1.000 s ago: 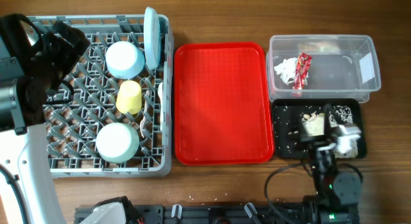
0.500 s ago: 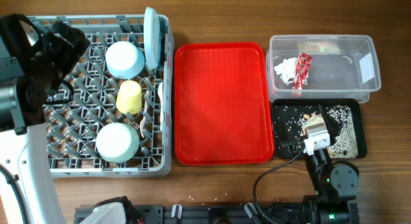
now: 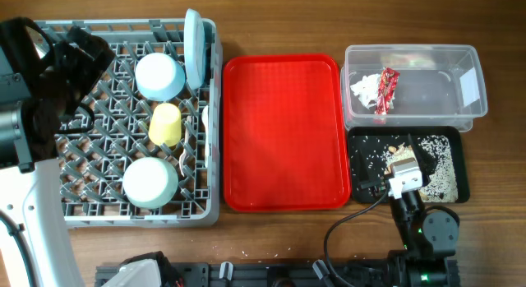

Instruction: Sort waste into correct bins and load items into the dishwasher rack

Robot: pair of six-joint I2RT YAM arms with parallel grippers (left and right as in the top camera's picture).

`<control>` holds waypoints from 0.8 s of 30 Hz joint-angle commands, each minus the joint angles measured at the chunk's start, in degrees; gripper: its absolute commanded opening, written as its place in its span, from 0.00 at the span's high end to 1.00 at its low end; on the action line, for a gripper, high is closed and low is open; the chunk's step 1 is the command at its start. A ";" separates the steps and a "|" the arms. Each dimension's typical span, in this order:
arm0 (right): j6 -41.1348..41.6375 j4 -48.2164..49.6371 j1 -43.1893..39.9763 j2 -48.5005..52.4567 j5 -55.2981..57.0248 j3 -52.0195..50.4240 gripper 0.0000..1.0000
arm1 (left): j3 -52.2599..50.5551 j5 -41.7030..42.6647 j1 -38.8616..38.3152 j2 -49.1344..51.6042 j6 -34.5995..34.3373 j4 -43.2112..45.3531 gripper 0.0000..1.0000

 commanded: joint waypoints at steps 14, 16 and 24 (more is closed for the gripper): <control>-1.01 0.13 -0.28 -0.63 0.59 -0.04 0.00 | -0.04 -0.96 -0.09 2.67 1.07 0.11 0.00; -0.98 0.13 -0.28 -0.63 0.59 -0.04 0.00 | -0.04 -0.96 -0.09 1.68 1.07 0.13 0.00; -1.01 0.13 -0.28 -0.63 0.59 -0.04 0.00 | -0.04 -0.98 -1.51 -9.20 1.07 0.13 0.00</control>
